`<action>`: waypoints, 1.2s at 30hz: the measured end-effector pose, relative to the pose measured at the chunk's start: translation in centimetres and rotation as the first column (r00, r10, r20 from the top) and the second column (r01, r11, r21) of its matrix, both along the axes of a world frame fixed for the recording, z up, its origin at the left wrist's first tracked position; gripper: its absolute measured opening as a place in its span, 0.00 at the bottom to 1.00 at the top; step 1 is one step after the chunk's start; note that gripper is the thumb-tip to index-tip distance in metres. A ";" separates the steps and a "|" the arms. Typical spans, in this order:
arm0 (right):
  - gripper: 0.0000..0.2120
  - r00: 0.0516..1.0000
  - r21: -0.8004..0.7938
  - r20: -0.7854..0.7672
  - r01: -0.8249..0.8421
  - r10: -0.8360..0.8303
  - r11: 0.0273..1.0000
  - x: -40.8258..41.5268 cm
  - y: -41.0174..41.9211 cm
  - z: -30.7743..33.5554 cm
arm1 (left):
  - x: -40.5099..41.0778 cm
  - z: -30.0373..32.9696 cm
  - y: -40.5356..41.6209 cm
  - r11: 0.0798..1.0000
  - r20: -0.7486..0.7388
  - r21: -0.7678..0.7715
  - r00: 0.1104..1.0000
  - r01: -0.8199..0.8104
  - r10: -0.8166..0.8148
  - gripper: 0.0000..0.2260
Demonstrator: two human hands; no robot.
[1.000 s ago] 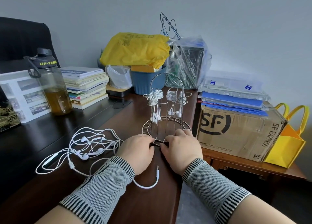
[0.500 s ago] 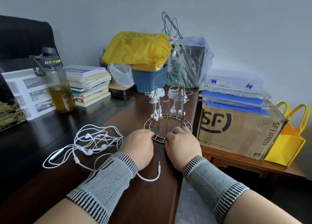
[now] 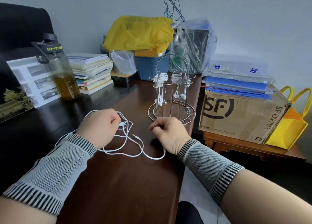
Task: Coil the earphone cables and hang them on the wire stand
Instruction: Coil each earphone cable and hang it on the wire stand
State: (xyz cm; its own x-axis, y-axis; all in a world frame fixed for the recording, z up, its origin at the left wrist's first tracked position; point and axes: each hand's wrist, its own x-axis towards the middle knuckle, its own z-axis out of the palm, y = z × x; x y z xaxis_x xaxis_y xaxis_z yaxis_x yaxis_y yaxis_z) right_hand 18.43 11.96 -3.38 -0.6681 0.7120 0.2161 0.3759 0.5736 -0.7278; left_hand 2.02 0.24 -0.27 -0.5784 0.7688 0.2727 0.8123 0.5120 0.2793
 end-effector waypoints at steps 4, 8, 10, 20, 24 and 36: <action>0.09 0.999 -0.074 0.011 0.035 -0.035 0.997 -0.7 0.2 0.0 | -2.1 0.9 -0.9 0.992 0.077 0.091 0.994 -0.090 0.083 0.05; 0.10 0.977 0.072 0.206 0.044 -0.058 0.996 -1.9 -0.2 1.7 | -5.0 0.7 -2.4 0.968 0.158 0.130 0.969 -0.212 0.191 0.07; 0.12 0.974 0.161 0.223 -0.001 -0.035 0.987 -3.1 -0.7 3.1 | -5.3 -0.1 -2.7 0.978 0.191 0.083 0.966 -0.190 0.172 0.06; 0.16 0.918 0.230 0.381 -0.207 0.108 0.951 -7.6 -2.2 2.4 | -3.5 -1.7 -0.8 0.988 0.142 -0.133 0.988 0.083 -0.064 0.06; 0.15 0.868 0.225 0.477 -0.276 0.142 0.935 -7.1 -2.0 2.3 | -3.2 -1.6 -0.5 0.983 0.230 -0.093 0.964 0.157 -0.132 0.07; 0.15 0.818 0.362 0.558 -0.391 0.140 0.846 -8.8 -2.2 2.0 | -4.3 -0.6 -1.7 0.973 0.245 -0.187 0.965 0.137 -0.089 0.07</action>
